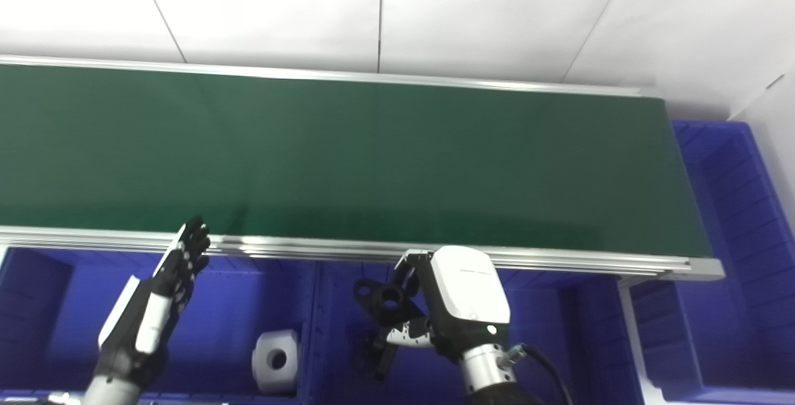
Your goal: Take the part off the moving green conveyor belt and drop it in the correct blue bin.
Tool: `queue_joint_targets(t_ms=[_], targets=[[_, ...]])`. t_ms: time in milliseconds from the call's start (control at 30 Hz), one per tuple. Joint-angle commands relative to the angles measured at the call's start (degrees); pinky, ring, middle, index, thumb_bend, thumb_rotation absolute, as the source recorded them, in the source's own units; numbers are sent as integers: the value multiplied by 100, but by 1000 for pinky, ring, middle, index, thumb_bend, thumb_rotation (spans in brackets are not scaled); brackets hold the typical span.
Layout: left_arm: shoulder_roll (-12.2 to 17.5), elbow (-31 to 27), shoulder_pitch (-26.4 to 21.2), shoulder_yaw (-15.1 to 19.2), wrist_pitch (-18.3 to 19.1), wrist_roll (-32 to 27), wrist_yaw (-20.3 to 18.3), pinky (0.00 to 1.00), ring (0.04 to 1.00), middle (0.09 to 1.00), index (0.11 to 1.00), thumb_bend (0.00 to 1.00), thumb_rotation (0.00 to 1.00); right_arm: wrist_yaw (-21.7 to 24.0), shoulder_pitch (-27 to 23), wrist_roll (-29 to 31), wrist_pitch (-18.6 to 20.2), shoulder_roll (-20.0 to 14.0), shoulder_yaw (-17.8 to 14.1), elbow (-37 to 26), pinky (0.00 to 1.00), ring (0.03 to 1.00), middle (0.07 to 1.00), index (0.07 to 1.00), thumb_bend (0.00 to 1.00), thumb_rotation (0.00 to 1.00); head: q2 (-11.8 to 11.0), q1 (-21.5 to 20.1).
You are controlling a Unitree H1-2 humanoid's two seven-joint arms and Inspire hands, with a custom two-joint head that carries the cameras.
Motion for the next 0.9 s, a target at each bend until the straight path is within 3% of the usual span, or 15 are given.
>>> queue_joint_targets(t_ms=[0,200,267,400,467,500,533,633,733,867], targets=[[27,-203,-23,38,62,-139,-40,1000,1000,1000,1000,754,1000,-101,-91,-7,-116,71,-63,-5,194,275,404,524,518,0,75,6],[-5,-263,-82,73,219,-180,-31,1000,997,992,1000,743,1000,324,-217,-273,65,88,-220,247,229,310,405,528,517,0,115,18],[-10,-265,-97,77,238,-189,-36,1000,999,992,1000,737,1000,494,-258,-413,88,102,-262,313,213,291,460,494,526,0,104,24],[17,-259,-118,58,228,-103,-49,996,991,989,1000,741,1000,835,-315,-724,88,142,-327,390,190,270,472,489,529,0,106,54],[12,-256,-124,56,246,-107,-50,998,990,989,1000,738,1000,984,-327,-877,84,165,-364,407,209,297,475,490,530,1,99,69],[12,-254,-128,54,255,-102,-52,996,988,988,1000,739,1000,1160,-329,-1048,103,191,-382,401,259,366,463,510,528,4,98,85],[14,-256,-131,53,266,-100,-55,990,985,986,1000,744,1000,1341,-332,-1258,99,210,-388,398,344,473,592,619,727,164,98,85],[19,-276,-131,54,299,-118,-65,990,983,983,1000,755,1000,1720,-336,-1701,6,263,-409,376,504,619,730,729,927,375,96,91],[24,-269,-128,68,300,-125,-64,979,977,976,1000,768,1000,1822,-313,-1800,-61,327,-440,316,593,704,776,741,987,480,89,90],[59,-258,-126,59,303,-62,-77,975,976,977,1000,782,1000,1878,-284,-1856,-122,371,-460,249,611,716,784,746,1000,521,80,93]])
